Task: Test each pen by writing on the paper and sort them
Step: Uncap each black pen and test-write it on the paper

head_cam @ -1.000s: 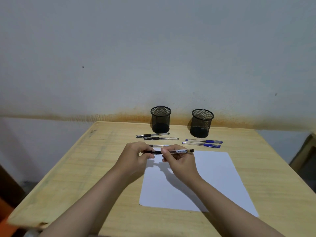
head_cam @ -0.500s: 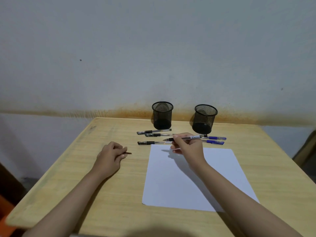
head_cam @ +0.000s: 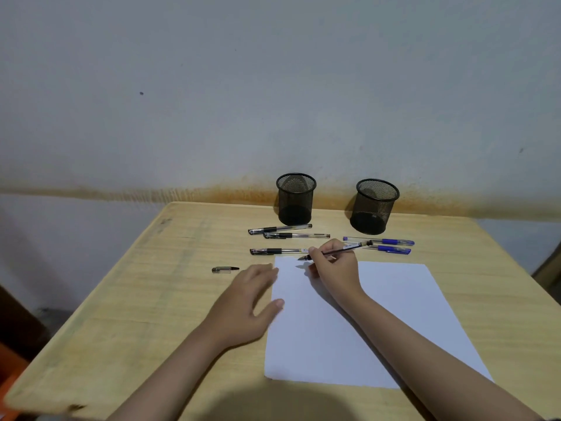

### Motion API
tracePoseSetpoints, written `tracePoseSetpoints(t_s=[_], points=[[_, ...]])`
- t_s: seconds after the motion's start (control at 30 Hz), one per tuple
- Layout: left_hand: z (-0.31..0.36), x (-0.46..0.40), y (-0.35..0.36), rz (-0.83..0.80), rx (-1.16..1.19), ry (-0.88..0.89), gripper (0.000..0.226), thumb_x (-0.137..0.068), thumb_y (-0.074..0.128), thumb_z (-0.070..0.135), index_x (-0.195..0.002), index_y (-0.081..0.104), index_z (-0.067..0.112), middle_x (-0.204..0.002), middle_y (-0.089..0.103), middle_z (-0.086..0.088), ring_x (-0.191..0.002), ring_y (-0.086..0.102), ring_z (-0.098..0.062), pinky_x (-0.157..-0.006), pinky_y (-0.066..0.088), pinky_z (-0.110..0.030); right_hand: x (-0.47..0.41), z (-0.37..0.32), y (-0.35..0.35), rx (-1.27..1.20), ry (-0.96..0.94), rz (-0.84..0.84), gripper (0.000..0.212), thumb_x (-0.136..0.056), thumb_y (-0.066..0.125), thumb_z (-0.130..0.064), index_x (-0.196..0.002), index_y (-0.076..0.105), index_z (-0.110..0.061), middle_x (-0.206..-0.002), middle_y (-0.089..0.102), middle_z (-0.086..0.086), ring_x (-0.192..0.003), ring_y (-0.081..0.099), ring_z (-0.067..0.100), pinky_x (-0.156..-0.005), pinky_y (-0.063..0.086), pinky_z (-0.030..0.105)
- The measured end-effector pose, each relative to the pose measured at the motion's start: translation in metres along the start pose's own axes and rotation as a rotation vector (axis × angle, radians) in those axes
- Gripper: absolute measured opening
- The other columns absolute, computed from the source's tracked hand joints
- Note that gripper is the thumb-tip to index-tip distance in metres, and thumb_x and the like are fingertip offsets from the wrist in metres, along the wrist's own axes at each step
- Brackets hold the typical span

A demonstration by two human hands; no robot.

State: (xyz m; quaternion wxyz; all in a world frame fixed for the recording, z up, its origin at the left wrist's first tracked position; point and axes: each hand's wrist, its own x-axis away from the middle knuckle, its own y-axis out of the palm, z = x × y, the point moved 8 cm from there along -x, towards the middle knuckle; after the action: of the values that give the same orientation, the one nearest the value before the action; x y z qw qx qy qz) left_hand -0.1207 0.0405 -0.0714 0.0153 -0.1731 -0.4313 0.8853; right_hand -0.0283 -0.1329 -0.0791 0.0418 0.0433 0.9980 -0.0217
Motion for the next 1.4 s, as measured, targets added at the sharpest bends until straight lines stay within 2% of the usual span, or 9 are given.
tracePoseSetpoints(t_s=[0.1,0.3,0.4,0.5,0.7,0.9,1.2,1.3,1.4], points=[[-0.001,0.001,0.018,-0.124,-0.179,0.022,0.072,-0.082,0.041,0.061,-0.145,0.029,0.028,-0.155,0.019,0.014,-0.141,0.018,-0.005,-0.110,0.017,-0.023,0.000,0.006,0.000,-0.016,0.056,-0.041,0.010,-0.087,0.062,-0.003,-0.080,0.055,-0.001,-0.061,0.062,0.014,-0.056,0.069,0.026,-0.053,0.058,0.030],[-0.001,0.001,0.019,-0.166,-0.244,0.019,0.072,-0.083,0.035,0.061,-0.146,0.024,0.028,-0.157,0.012,0.015,-0.144,0.010,-0.007,-0.112,0.009,-0.024,-0.007,-0.020,0.023,0.122,-0.078,-0.090,0.022,-0.082,0.069,-0.004,-0.068,0.052,-0.003,-0.054,0.058,0.006,-0.047,0.066,0.008,-0.045,0.051,0.019],[-0.004,0.002,0.021,-0.183,-0.249,0.012,0.070,-0.085,0.034,0.061,-0.147,0.022,0.029,-0.157,0.009,0.016,-0.145,0.007,-0.006,-0.114,0.006,-0.027,-0.015,-0.016,0.039,0.111,-0.057,-0.093,0.028,-0.080,0.070,-0.005,-0.064,0.047,-0.008,-0.059,0.060,0.021,-0.053,0.070,0.028,-0.049,0.055,0.032],[-0.005,0.002,0.023,-0.191,-0.254,0.010,0.069,-0.087,0.035,0.059,-0.147,0.019,0.030,-0.157,0.006,0.017,-0.144,0.002,-0.002,-0.114,0.001,-0.025,-0.016,-0.010,0.043,0.111,-0.056,-0.083,0.028,-0.080,0.064,0.001,-0.063,0.043,-0.008,-0.060,0.057,0.029,-0.052,0.066,0.034,-0.046,0.052,0.031],[-0.006,0.003,0.023,-0.202,-0.250,-0.003,0.067,-0.089,0.037,0.057,-0.147,0.017,0.032,-0.157,0.004,0.019,-0.143,-0.001,0.001,-0.115,0.000,-0.025,-0.016,-0.009,0.051,0.157,-0.094,-0.140,0.026,-0.081,0.062,0.003,-0.064,0.044,-0.005,-0.067,0.058,0.037,-0.050,0.063,0.027,-0.045,0.051,0.029],[-0.006,0.003,0.024,-0.208,-0.242,-0.007,0.074,-0.081,0.027,0.064,-0.147,0.018,0.032,-0.157,0.004,0.019,-0.144,0.001,0.000,-0.116,0.002,-0.026,-0.018,-0.006,0.054,0.172,-0.089,-0.173,0.018,-0.081,0.062,0.002,-0.069,0.049,-0.001,-0.069,0.061,0.036,-0.045,0.063,0.015,-0.045,0.052,0.026],[-0.005,0.003,0.023,-0.194,-0.233,-0.009,0.075,-0.080,0.026,0.065,-0.147,0.019,0.031,-0.156,0.005,0.019,-0.143,0.001,0.001,-0.115,0.002,-0.025,-0.019,-0.005,0.053,0.142,-0.065,-0.166,0.017,-0.079,0.060,0.006,-0.069,0.048,-0.001,-0.062,0.058,0.031,-0.042,0.061,0.015,-0.043,0.051,0.026],[-0.005,0.003,0.022,-0.190,-0.226,-0.006,0.074,-0.081,0.027,0.065,-0.147,0.019,0.032,-0.156,0.005,0.020,-0.141,0.000,0.004,-0.113,0.001,-0.022,-0.019,-0.005,0.053,0.132,-0.077,-0.175,0.016,-0.079,0.060,0.006,-0.070,0.047,0.007,-0.064,0.057,0.037,-0.044,0.062,0.019,-0.044,0.051,0.027],[-0.004,0.002,0.021,-0.182,-0.219,0.000,0.074,-0.082,0.029,0.064,-0.147,0.021,0.031,-0.156,0.006,0.020,-0.142,0.001,0.004,-0.113,0.003,-0.024,-0.020,-0.004,0.053,0.121,-0.085,-0.154,0.017,-0.079,0.060,0.006,-0.068,0.047,0.004,-0.058,0.054,0.029,-0.048,0.062,0.027,-0.046,0.051,0.031]])
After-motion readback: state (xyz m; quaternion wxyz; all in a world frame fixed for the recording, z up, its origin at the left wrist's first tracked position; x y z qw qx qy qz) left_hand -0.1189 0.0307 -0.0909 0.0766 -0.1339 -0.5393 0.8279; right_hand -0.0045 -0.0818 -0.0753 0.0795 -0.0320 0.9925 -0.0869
